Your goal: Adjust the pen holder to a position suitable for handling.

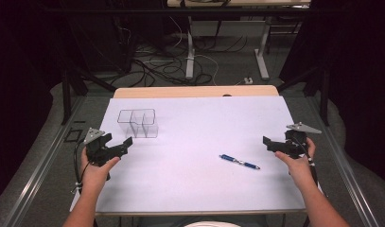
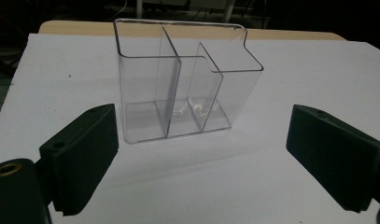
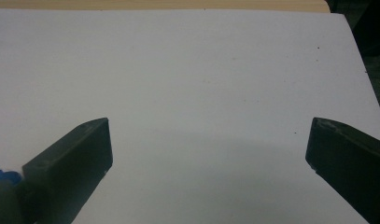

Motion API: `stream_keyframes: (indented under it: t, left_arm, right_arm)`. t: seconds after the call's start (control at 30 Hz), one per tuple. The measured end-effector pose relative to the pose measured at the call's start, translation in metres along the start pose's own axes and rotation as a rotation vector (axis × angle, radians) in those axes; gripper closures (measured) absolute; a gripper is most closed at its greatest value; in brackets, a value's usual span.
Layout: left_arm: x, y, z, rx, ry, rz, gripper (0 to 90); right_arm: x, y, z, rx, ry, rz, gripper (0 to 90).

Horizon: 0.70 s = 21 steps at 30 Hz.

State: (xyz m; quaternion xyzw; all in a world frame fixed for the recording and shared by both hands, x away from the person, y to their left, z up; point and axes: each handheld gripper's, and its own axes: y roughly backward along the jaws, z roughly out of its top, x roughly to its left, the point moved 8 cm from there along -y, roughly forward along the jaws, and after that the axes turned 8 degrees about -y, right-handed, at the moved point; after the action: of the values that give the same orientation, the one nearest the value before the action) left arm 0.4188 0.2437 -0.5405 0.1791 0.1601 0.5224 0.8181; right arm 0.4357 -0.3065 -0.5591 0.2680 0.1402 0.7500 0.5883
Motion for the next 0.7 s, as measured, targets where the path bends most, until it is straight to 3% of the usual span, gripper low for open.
stream_keyframes:
  t: [0.17, 0.4, 0.5, 0.7]
  left_arm:
    - [0.003, 0.002, 0.005, 0.009, 0.044, -0.005, 16.2]
    - [0.001, 0.004, 0.016, 0.019, 0.019, 0.006, 20.9]
    - [0.002, 0.005, 0.02, 0.036, 0.004, 0.029, 26.8]
    - [0.005, 0.002, 0.03, 0.04, 0.013, 0.035, 31.6]
  right_arm:
    - [-0.002, 0.001, -0.001, 0.005, -0.004, -0.002, 1.6]
    - [0.0, -0.001, -0.002, 0.015, -0.01, 0.004, 3.3]
    - [0.002, 0.0, -0.002, 0.002, -0.006, 0.003, 3.8]
    - [0.002, 0.002, -0.004, 0.017, -0.01, 0.01, 5.2]
